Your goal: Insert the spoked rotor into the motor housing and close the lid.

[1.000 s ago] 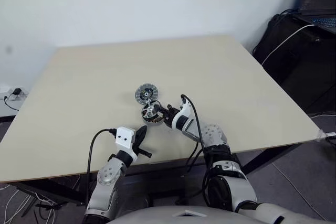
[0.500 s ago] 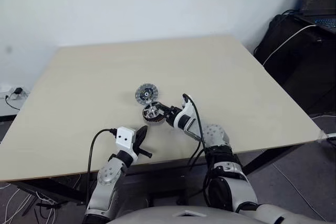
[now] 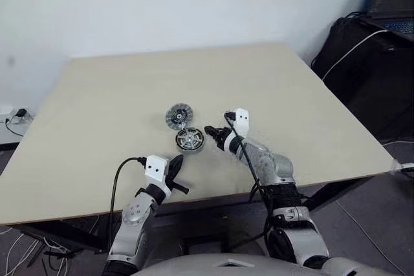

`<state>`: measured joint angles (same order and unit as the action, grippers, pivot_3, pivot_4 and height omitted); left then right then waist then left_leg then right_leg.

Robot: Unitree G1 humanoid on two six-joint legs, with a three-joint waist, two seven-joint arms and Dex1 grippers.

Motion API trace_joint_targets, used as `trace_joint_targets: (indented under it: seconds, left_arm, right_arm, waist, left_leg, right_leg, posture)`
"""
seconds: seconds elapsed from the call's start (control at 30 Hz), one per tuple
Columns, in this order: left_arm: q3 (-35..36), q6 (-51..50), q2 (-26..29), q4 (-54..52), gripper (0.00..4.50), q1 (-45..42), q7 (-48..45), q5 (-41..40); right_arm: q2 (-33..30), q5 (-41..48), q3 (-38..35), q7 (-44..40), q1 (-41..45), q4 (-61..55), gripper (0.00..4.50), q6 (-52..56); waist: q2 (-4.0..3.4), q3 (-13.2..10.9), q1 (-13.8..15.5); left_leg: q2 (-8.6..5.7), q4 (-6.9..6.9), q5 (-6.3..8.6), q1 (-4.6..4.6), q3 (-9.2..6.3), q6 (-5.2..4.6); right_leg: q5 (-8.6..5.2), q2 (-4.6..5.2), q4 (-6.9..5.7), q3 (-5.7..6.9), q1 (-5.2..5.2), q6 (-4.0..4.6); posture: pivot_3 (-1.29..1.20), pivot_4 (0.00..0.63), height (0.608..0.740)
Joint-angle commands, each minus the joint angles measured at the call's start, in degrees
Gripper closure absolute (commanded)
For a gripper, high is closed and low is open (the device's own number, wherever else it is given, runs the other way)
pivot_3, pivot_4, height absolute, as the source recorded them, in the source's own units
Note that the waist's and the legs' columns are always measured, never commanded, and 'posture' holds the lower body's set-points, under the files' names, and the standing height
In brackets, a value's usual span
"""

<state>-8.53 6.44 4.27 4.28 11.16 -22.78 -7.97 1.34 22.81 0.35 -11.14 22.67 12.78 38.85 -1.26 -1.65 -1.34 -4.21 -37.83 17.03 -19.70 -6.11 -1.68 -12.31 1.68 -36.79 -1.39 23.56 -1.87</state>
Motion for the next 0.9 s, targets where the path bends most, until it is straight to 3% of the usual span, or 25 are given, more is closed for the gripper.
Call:
trace_joint_targets:
  seconds: [0.03, 0.13, 0.17, 0.63, 0.9]
  left_arm:
    - [0.1, 1.2, -0.3, -0.7, 4.50, -0.7, -0.4, -0.5]
    - [-0.1, 1.2, -0.2, -0.9, 4.50, -0.5, -0.4, -0.3]
    - [-0.1, 1.2, -0.2, -0.9, 4.50, -0.4, -0.4, -0.3]
    - [0.2, 1.6, -0.7, -1.7, 4.50, 0.9, 0.8, -0.2]
    - [0.4, 1.8, -1.0, -1.8, 4.50, 1.4, 1.7, -0.3]
  right_arm:
    - [-1.2, -7.1, 7.5, -0.8, 0.2, -4.6, 3.39, -5.2]
    - [-2.0, -13.6, 13.6, -0.4, 1.0, -3.8, 4.39, -8.2]
    - [-1.9, -14.9, 14.7, -0.3, 1.4, -3.0, 4.45, -8.7]
    - [2.5, -19.8, 15.0, -3.2, 10.9, 14.9, 4.45, -13.3]
    - [2.7, -20.6, 14.8, -6.1, 12.8, 22.7, 4.45, -8.4]
  waist:
    - [0.01, 0.0, 0.1]
    - [0.04, 0.0, 0.0]
    - [0.04, 0.0, 0.1]
    - [0.06, 0.0, 0.1]
    - [0.06, 0.1, 0.0]
  left_leg:
    - [0.00, 0.00, 0.00, 0.00, 0.00, 0.00]
    - [0.00, -0.01, -0.01, 0.02, 0.00, 0.02]
    - [0.00, -0.01, -0.01, 0.03, 0.00, 0.03]
    - [-0.02, -0.02, -0.03, 0.07, -0.03, 0.06]
    - [-0.03, -0.02, -0.03, 0.11, -0.04, 0.06]
  right_leg:
    - [0.00, 0.00, 0.00, 0.00, 0.00, 0.00]
    - [0.00, 0.00, -0.02, 0.01, -0.01, 0.00]
    - [0.00, -0.01, -0.02, 0.01, -0.02, 0.00]
    - [0.16, -0.04, -0.03, 0.05, -0.02, 0.26]
    - [0.18, -0.05, -0.04, 0.05, -0.05, 0.29]
  posture:
    - [0.00, 0.000, 0.740]
    - [0.00, 0.000, 0.740]
    - [0.00, 0.000, 0.740]
    - [0.00, 0.000, 0.740]
    - [0.00, 0.000, 0.740]
